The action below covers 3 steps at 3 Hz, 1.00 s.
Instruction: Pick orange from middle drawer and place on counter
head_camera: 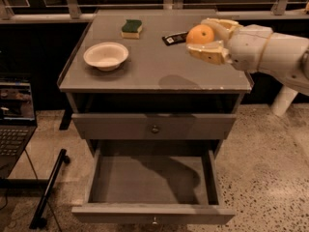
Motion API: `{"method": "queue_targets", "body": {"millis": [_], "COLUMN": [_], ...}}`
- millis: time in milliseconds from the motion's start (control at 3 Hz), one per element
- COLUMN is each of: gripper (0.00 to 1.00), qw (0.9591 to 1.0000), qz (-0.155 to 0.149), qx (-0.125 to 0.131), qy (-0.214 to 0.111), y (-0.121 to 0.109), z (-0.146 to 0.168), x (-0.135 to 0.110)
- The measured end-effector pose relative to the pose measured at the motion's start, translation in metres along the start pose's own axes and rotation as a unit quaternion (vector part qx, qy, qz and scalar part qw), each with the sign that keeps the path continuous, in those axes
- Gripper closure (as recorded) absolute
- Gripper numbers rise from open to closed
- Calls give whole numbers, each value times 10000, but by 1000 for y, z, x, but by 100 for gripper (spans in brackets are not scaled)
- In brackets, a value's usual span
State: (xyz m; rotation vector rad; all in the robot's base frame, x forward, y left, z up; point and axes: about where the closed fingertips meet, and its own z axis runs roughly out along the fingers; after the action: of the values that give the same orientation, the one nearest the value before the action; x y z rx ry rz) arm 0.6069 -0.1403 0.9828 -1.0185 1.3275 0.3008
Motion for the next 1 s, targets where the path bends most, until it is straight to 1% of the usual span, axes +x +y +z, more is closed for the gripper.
{"method": "queue_targets", "body": {"millis": [333,667,1000], "gripper": [100,100,100], "qw": [9986,9951,9904], "qz": [458,840,1100], "qx": [250,530,828], "qy": [-115,-17,149], "y": [-26,-42,-52], "z": [29,51,64], "x": [40,82,113]}}
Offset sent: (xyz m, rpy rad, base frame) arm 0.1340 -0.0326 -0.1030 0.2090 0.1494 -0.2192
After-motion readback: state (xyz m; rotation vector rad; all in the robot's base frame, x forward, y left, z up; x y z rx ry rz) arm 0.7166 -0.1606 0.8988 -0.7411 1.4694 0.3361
